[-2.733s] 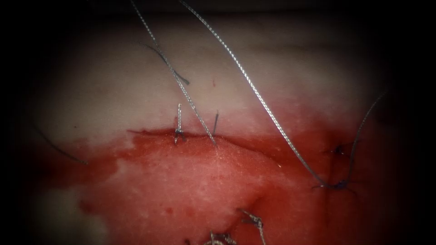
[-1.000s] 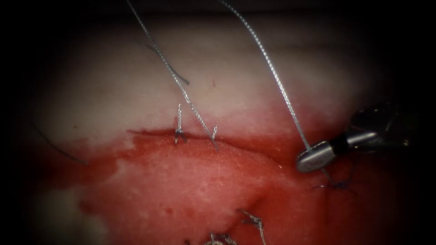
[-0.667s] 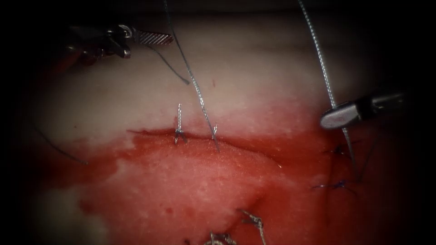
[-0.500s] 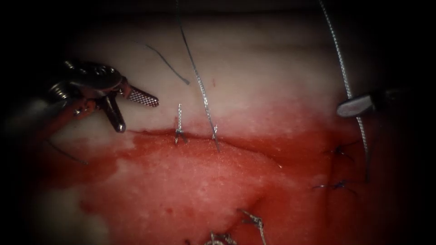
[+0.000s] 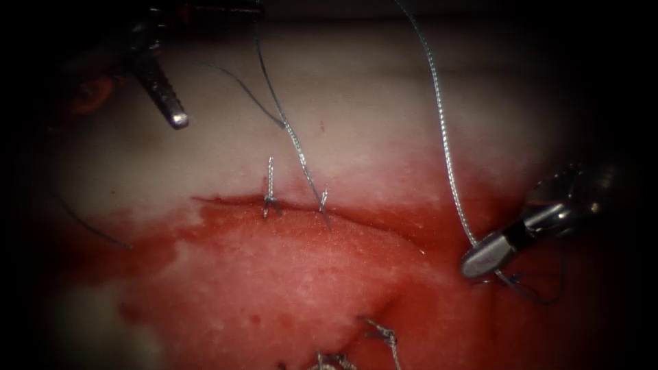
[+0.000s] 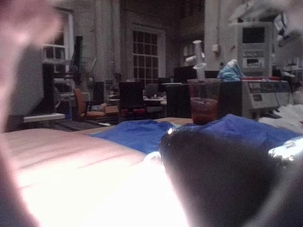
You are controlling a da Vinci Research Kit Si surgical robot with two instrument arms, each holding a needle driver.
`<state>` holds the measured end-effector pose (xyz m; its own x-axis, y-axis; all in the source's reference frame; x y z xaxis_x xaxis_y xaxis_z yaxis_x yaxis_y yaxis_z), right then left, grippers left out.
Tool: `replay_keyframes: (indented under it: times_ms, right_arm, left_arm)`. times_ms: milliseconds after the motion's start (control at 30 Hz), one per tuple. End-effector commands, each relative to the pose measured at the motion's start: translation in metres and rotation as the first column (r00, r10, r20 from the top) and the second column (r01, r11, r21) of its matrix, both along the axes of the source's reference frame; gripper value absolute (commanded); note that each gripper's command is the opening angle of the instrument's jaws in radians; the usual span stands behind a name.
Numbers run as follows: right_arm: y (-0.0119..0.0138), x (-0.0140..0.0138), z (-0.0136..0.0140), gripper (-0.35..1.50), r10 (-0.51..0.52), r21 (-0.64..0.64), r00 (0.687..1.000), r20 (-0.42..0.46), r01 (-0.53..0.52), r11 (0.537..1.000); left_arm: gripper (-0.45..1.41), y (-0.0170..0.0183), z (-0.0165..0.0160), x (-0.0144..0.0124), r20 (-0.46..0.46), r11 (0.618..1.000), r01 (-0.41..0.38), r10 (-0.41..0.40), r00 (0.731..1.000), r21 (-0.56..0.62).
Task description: Wound Closure
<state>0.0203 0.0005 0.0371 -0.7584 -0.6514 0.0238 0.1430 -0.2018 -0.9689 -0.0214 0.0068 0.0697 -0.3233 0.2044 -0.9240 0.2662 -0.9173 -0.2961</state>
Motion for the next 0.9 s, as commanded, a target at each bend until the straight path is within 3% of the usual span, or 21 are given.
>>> replay_keyframes:
  times_ms: [33,100,133,167,233,333,400,433,467,500,533,567,600,633,667,700,800,867,900]
  right_arm:
    - [0.0007,0.0007,-0.0015,-0.35,0.004,-0.005,1.000,-0.015,-0.004,1.000]
    - [0.0006,0.0008,-0.0016,-0.35,0.000,-0.004,1.000,-0.027,0.000,1.000]
    - [0.0007,0.0008,-0.0016,-0.35,0.000,-0.005,1.000,-0.026,0.000,1.000]
    - [0.0006,0.0009,-0.0016,-0.35,-0.008,-0.001,1.000,-0.026,0.008,1.000]
    - [0.0004,0.0010,-0.0015,-0.35,-0.010,0.000,1.000,-0.024,0.010,1.000]
    - [0.0001,0.0011,-0.0014,-0.35,-0.009,0.005,1.000,-0.019,0.009,1.000]
    - [-0.0001,0.0012,-0.0013,-0.35,-0.013,0.008,1.000,-0.021,0.013,1.000]
    - [-0.0002,0.0012,-0.0013,-0.35,-0.013,0.017,1.000,-0.020,0.013,1.000]
    - [-0.0003,0.0012,-0.0013,-0.35,-0.015,0.018,1.000,-0.025,0.016,1.000]
    - [-0.0003,0.0013,-0.0013,-0.35,-0.015,0.022,1.000,-0.024,0.015,1.000]
    - [-0.0004,0.0013,-0.0013,-0.35,-0.016,0.022,1.000,-0.024,0.016,1.000]
    - [-0.0004,0.0013,-0.0012,-0.35,-0.015,0.021,1.000,-0.024,0.016,1.000]
    - [-0.0004,0.0014,-0.0012,-0.35,-0.015,0.021,1.000,-0.024,0.016,1.000]
    - [-0.0004,0.0014,-0.0012,-0.35,-0.015,0.020,1.000,-0.024,0.016,1.000]
    - [-0.0005,0.0015,-0.0011,-0.35,-0.015,0.019,1.000,-0.024,0.016,1.000]
    - [-0.0007,0.0016,-0.0011,-0.35,-0.017,0.018,0.999,-0.028,0.017,1.000]
    - [-0.0009,0.0018,-0.0010,-0.35,-0.024,0.024,0.999,-0.028,0.025,0.999]
    - [-0.0010,0.0019,-0.0010,-0.35,-0.030,0.023,0.999,-0.032,0.030,0.999]
    - [-0.0011,0.0020,-0.0010,-0.35,-0.032,0.022,0.999,-0.033,0.033,0.999]
  left_arm:
    - [0.40,0.0010,-0.0013,-0.0006,-0.023,0.985,-0.048,0.045,0.999,-0.163]
    - [0.30,0.0001,-0.0012,-0.0031,-0.155,0.936,-0.081,0.029,0.987,-0.343]
    - [0.24,-0.0003,-0.0011,-0.0039,-0.175,0.916,-0.099,0.032,0.984,-0.389]
    - [0.09,-0.0008,-0.0004,-0.0060,-0.221,0.870,-0.132,0.028,0.975,-0.475]
    - [0.07,-0.0010,0.0005,-0.0078,-0.257,0.823,-0.152,0.008,0.966,-0.548]
    - [0.05,-0.0006,0.0015,-0.0091,-0.288,0.747,-0.097,-0.130,0.949,-0.658]
    - [0.02,-0.0002,0.0019,-0.0092,-0.276,0.721,-0.033,-0.223,0.935,-0.692]
    - [-0.01,0.0002,0.0022,-0.0089,-0.271,0.742,0.056,-0.312,0.911,-0.668]
    - [-0.07,0.0005,0.0024,-0.0086,-0.282,0.811,0.227,-0.428,0.858,-0.539]
    - [-0.08,0.0007,0.0028,-0.0082,-0.324,0.837,0.440,-0.536,0.780,-0.324]
    - [-0.13,0.0009,0.0033,-0.0078,-0.385,0.797,0.591,-0.587,0.712,-0.123]
    - [-0.17,0.0012,0.0040,-0.0073,-0.436,0.743,0.666,-0.579,0.689,0.065]
    - [-0.12,0.0016,0.0054,-0.0068,-0.516,0.615,0.719,-0.522,0.679,0.324]
    - [-0.07,0.0018,0.0065,-0.0066,-0.547,0.533,0.721,-0.476,0.689,0.444]
    - [-0.01,0.0020,0.0074,-0.0064,-0.563,0.470,0.730,-0.465,0.683,0.497]
    - [0.09,0.0024,0.0091,-0.0062,-0.577,0.342,0.741,-0.471,0.667,0.578]
    - [0.09,0.0029,0.0120,-0.0061,-0.580,0.092,0.696,-0.480,0.658,0.712]
    - [0.09,0.0031,0.0133,-0.0063,-0.598,-0.021,0.657,-0.435,0.673,0.754]
    - [0.09,0.0032,0.0138,-0.0064,-0.597,-0.052,0.638,-0.420,0.684,0.768]
